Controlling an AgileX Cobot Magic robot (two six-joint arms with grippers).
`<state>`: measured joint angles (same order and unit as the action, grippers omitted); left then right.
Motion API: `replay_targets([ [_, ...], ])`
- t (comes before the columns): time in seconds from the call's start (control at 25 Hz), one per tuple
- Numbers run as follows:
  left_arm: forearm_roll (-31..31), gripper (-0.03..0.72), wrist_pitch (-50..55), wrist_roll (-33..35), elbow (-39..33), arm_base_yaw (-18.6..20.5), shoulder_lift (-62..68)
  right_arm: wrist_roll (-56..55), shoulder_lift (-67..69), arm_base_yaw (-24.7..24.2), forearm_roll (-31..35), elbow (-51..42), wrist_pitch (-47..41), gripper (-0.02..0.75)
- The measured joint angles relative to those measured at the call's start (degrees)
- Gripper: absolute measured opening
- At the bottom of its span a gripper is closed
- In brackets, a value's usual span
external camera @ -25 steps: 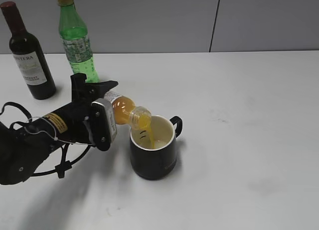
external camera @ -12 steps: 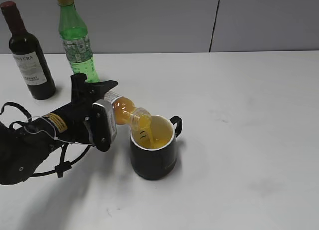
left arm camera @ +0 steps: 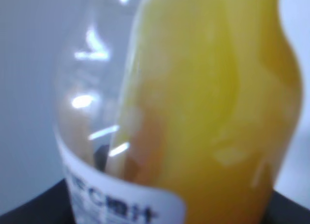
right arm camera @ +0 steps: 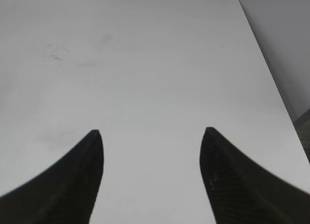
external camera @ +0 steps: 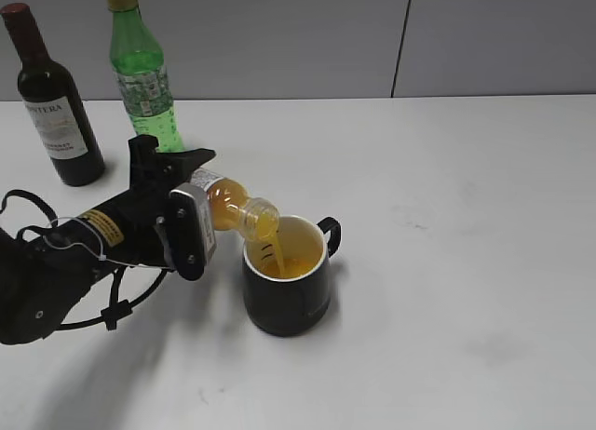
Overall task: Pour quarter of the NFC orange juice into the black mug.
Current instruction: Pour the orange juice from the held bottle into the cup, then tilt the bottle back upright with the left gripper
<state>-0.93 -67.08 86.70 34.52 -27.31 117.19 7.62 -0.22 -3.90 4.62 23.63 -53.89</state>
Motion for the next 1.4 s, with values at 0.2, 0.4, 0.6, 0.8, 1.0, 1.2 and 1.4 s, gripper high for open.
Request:
replay_targets([
  [0.2, 0.12, 0.469, 0.0, 0.02, 0.0, 0.0, 0.0, 0.0, 0.0, 0.0, 0.0, 0.0, 0.0, 0.48],
  [0.4, 0.33, 0.469, 0.0, 0.13, 0.0, 0.0, 0.0, 0.0, 0.0, 0.0, 0.0, 0.0, 0.0, 0.48],
  [0.6, 0.93, 0.469, 0.0, 0.14, 0.0, 0.0, 0.0, 0.0, 0.0, 0.0, 0.0, 0.0, 0.0, 0.48],
  [0.8, 1.81, 0.469, 0.0, 0.14, 0.0, 0.0, 0.0, 0.0, 0.0, 0.0, 0.0, 0.0, 0.0, 0.48],
  [1.0, 2.09, 0.469, 0.0, 0.19, 0.0, 0.0, 0.0, 0.0, 0.0, 0.0, 0.0, 0.0, 0.0, 0.48],
  [1.2, 2.25, 0.469, 0.0, 0.19, 0.0, 0.0, 0.0, 0.0, 0.0, 0.0, 0.0, 0.0, 0.0, 0.48],
  [1.4, 2.25, 0.469, 0.0, 0.48, 0.0, 0.0, 0.0, 0.0, 0.0, 0.0, 0.0, 0.0, 0.0, 0.48],
])
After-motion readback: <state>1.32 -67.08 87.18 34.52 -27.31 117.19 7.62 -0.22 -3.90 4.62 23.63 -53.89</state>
